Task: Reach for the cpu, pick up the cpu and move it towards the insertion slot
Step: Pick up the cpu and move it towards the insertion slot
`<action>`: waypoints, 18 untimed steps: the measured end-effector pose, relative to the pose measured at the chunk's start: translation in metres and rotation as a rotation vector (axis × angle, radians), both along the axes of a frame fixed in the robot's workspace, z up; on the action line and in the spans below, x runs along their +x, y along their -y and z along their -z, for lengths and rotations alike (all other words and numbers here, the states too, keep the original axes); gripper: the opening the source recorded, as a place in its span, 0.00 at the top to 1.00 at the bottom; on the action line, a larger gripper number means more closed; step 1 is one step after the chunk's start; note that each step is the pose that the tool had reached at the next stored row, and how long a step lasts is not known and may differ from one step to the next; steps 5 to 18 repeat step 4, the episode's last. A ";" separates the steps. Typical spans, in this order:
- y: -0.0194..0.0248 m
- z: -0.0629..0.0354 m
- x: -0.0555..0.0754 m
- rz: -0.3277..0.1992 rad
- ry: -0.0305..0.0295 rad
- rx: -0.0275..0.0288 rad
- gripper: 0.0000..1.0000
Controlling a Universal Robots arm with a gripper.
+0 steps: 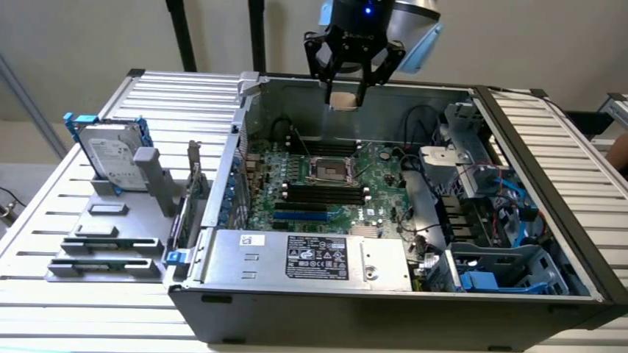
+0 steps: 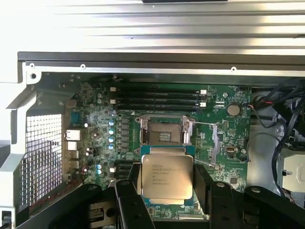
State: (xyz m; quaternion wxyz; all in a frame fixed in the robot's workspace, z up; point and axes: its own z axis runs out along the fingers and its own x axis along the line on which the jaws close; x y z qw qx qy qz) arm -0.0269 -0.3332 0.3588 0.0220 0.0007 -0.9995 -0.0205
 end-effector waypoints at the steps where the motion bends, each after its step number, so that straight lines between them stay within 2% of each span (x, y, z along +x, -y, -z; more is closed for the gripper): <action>1: 0.0000 0.0000 0.000 0.000 0.0001 0.0000 0.46; 18: 0.0000 0.0000 0.000 0.000 0.0000 0.0000 0.46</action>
